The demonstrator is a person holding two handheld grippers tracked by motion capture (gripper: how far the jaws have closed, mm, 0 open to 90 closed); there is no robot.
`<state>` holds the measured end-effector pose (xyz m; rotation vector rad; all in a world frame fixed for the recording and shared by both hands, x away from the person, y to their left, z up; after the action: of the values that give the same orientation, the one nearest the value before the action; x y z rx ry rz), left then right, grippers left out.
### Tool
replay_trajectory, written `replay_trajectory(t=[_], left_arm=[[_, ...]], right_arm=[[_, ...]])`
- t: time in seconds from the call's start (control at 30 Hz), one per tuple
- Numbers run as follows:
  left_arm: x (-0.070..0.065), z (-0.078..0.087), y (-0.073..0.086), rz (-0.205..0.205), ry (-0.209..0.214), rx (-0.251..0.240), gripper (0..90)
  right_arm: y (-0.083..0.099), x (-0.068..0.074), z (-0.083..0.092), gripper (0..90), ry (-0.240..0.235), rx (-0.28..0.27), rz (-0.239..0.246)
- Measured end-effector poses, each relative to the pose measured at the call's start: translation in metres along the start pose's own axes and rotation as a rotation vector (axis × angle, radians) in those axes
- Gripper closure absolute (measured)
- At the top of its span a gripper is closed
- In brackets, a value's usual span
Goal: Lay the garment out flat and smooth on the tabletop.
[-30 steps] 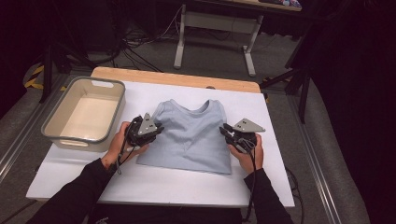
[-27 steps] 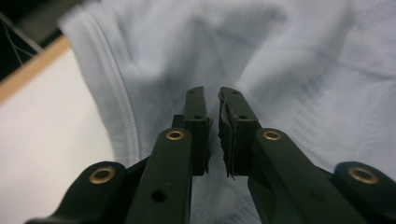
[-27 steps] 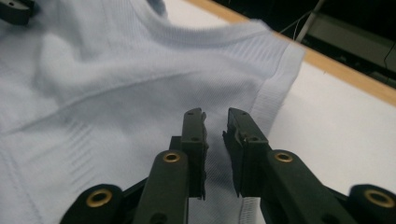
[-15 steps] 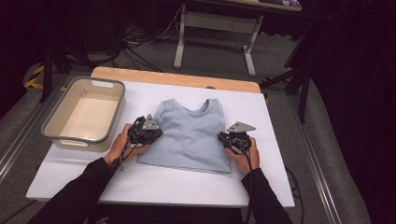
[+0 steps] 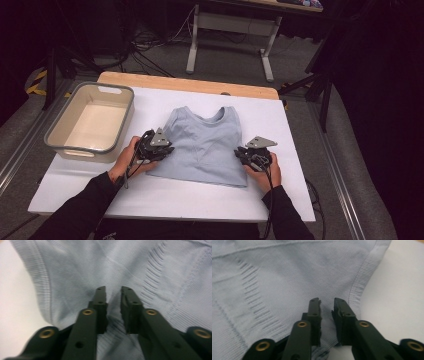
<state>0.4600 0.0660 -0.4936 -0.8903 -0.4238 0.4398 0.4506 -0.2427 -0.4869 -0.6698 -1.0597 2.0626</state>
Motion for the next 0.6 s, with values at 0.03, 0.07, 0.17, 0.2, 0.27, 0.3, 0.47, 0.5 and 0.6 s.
replay_trajectory(t=[0.03, 0.07, 0.17, 0.2, 0.27, 0.3, 0.47, 0.5, 0.6], left_arm=[[0.001, 0.003, -0.002, 0.004, 0.005, -0.02, 73.2], [0.002, 0.006, -0.003, -0.004, 0.0, -0.029, 71.5], [0.001, 0.011, -0.005, 0.0, 0.003, -0.053, 65.3], [0.001, 0.017, -0.006, -0.019, -0.006, -0.063, 65.3], [0.0, 0.024, -0.005, -0.032, -0.024, -0.075, 59.0], [-0.001, 0.028, -0.004, -0.036, -0.027, -0.081, 54.7], [-0.014, 0.042, 0.007, -0.036, -0.039, -0.087, 39.7], [-0.017, 0.043, 0.011, -0.033, -0.032, -0.078, 38.5], [-0.026, 0.043, 0.022, -0.021, 0.024, -0.038, 39.9]], right_arm=[[-0.005, -0.003, 0.005, 70.9, 0.018, -0.035, 0.0], [-0.006, -0.004, 0.007, 67.7, 0.028, -0.043, 0.001], [-0.01, -0.012, 0.014, 64.5, 0.082, -0.075, -0.003], [-0.011, -0.017, 0.018, 64.5, 0.095, -0.094, -0.017], [-0.01, -0.03, 0.025, 66.4, 0.143, -0.118, -0.051], [-0.009, -0.035, 0.026, 67.5, 0.137, -0.12, -0.075], [-0.006, -0.033, 0.025, 65.8, 0.083, -0.109, -0.093], [-0.006, -0.031, 0.023, 65.3, 0.067, -0.102, -0.089], [-0.005, -0.024, 0.018, 64.4, 0.038, -0.072, -0.069]])
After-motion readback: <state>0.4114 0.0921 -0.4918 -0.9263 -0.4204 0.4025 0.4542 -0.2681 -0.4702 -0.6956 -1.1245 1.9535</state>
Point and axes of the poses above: each handheld gripper's, and its own axes: z roughly backward along the jaws, y roughly out of its underside, x roughly to its left, the point moved 6 cm from there along -z, roughly forward along the jaws, and after that the axes turned 7 degrees about -x, right-handed, at the moved point
